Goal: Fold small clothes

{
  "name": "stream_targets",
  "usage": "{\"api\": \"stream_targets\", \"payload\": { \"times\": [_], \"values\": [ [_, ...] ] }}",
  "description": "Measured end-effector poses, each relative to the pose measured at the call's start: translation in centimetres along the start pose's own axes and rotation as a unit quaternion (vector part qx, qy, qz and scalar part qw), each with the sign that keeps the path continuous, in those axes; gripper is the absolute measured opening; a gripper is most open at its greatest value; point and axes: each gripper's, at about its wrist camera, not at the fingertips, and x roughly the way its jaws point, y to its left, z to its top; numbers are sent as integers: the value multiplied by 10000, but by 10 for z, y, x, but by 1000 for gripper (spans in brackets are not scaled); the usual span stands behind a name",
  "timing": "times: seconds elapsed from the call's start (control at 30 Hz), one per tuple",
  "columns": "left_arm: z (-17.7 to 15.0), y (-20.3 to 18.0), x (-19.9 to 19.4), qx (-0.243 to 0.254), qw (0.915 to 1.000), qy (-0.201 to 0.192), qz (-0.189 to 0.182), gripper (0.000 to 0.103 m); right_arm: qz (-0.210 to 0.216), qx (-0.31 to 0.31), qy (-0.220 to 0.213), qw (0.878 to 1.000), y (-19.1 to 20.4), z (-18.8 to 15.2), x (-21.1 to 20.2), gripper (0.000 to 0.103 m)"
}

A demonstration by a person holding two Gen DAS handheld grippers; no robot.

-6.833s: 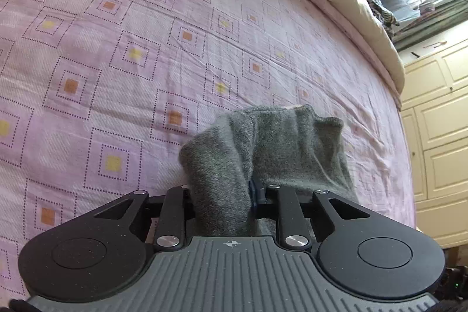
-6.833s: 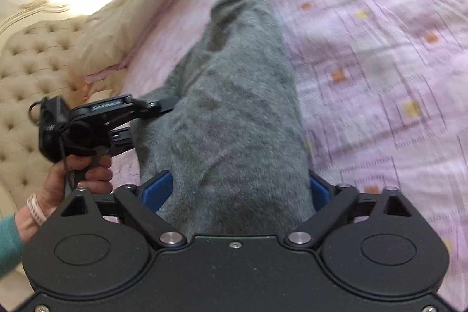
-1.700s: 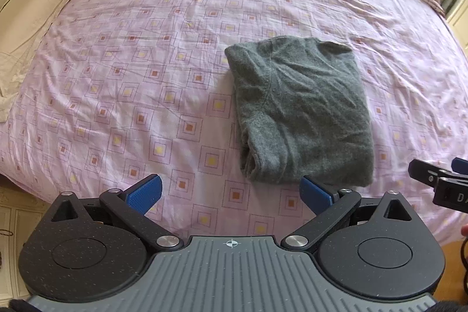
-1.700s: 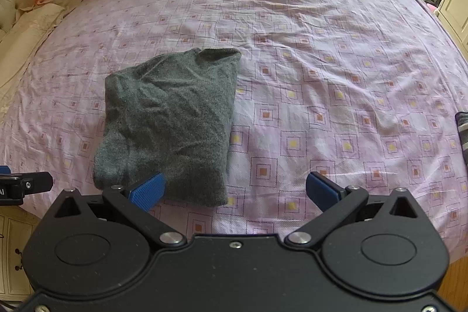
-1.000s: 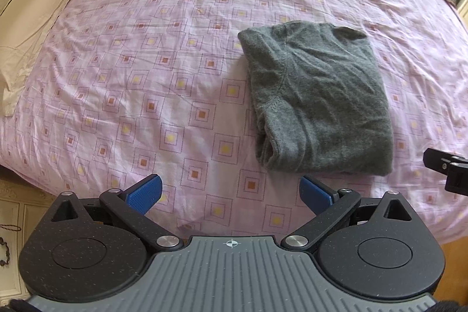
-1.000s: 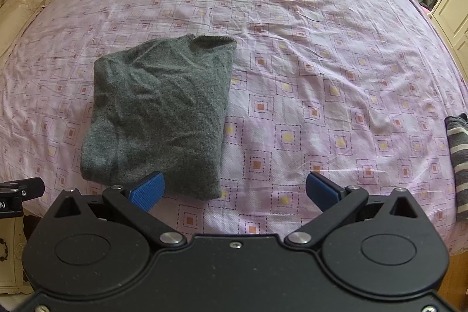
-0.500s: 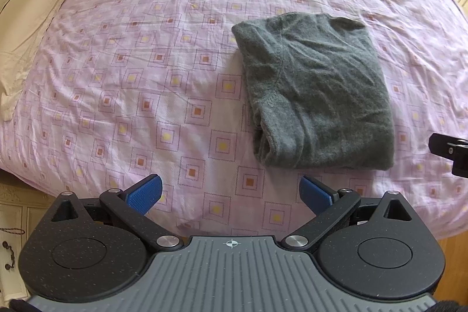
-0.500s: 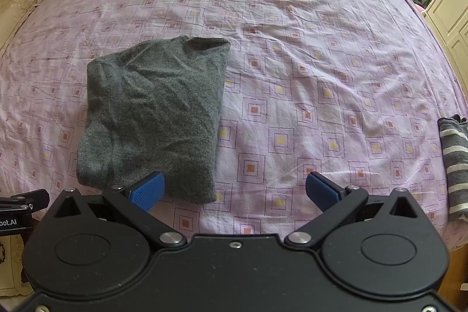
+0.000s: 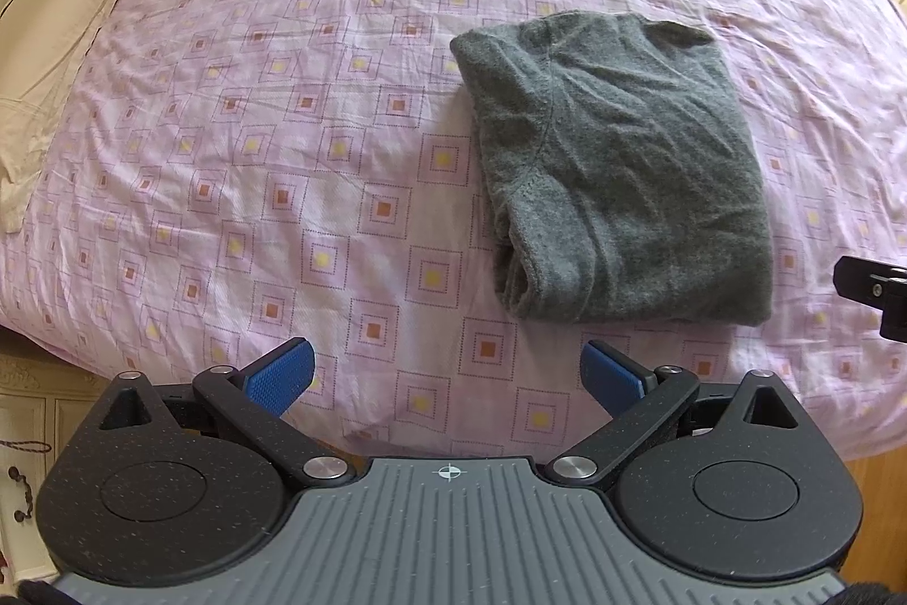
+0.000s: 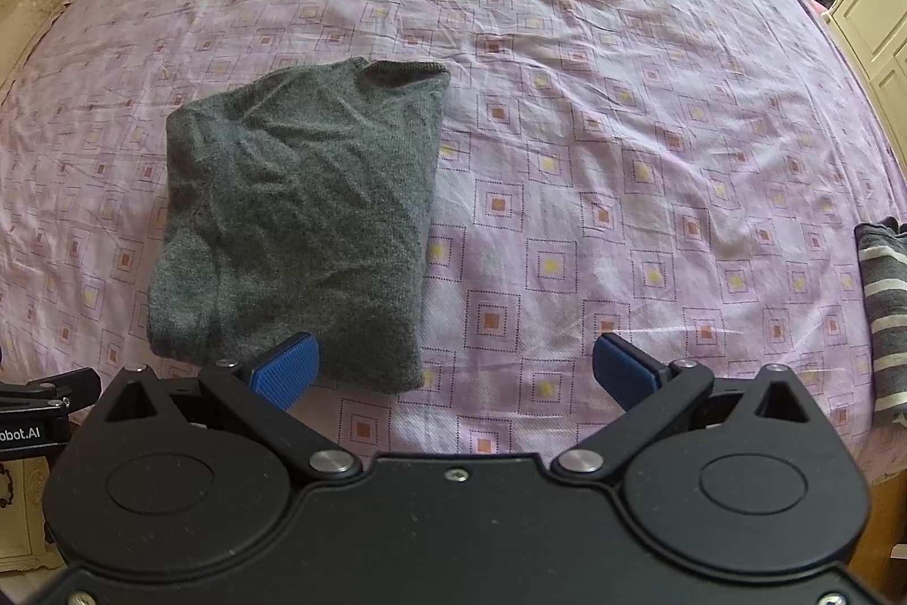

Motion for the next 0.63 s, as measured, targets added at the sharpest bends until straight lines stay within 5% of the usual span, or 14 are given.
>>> {"api": "stream_targets", "payload": {
  "times": [0.63],
  "values": [
    [3,1,3,-40,10000,12,43,101,69,-23,100,9999,3,3,7,102]
  ]
}}
